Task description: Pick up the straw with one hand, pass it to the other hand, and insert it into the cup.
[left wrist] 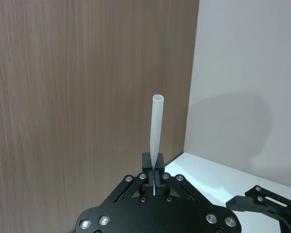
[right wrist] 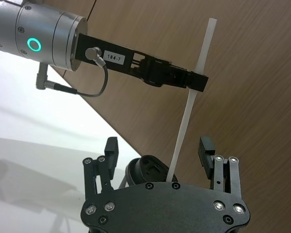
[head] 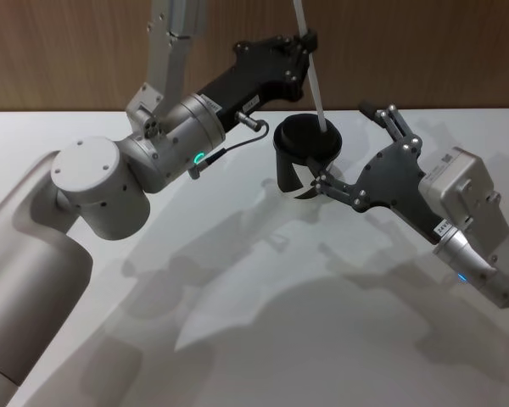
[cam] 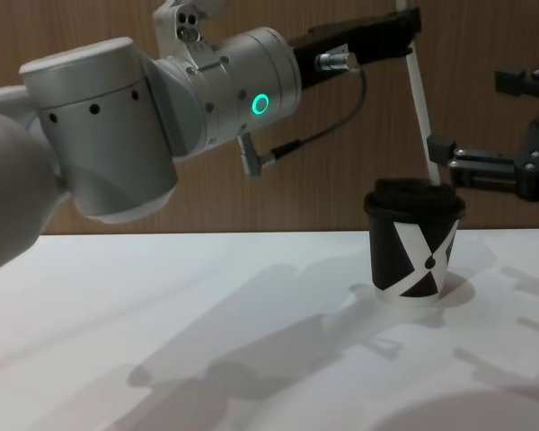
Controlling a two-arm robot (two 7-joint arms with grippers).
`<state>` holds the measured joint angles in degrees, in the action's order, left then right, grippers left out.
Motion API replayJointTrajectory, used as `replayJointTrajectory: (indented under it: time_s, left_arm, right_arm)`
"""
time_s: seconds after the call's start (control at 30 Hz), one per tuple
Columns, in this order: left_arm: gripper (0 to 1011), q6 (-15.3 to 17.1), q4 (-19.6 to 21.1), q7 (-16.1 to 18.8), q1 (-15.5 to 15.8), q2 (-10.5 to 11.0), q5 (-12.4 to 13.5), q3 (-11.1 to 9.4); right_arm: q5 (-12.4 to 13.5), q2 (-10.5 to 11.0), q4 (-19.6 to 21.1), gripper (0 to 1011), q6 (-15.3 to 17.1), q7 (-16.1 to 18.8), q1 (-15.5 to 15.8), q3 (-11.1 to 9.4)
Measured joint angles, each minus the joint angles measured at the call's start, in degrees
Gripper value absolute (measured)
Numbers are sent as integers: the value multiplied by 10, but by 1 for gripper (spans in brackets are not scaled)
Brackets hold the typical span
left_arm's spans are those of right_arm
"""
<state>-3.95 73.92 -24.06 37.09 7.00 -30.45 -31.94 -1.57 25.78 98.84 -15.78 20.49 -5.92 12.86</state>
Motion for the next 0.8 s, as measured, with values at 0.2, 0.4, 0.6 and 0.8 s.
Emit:
replayJointTrajectory:
  time_s: [0.2, 0.4, 0.6, 0.8]
  left_arm:
    - [19, -8, -4, 1, 1, -1, 14, -3]
    - [18, -12, -8, 1, 1, -4, 23, -4]
    - [19, -13, -13, 2, 3, -7, 29, -5]
    - [19, -13, -17, 2, 3, -10, 33, -6]
  right_arm:
    - [0, 0, 0, 1001, 0, 0, 0, 0]
    - [0, 0, 0, 1001, 0, 0, 0, 0]
    - [0, 0, 0, 1001, 0, 0, 0, 0]
    - [0, 0, 0, 1001, 0, 0, 0, 0]
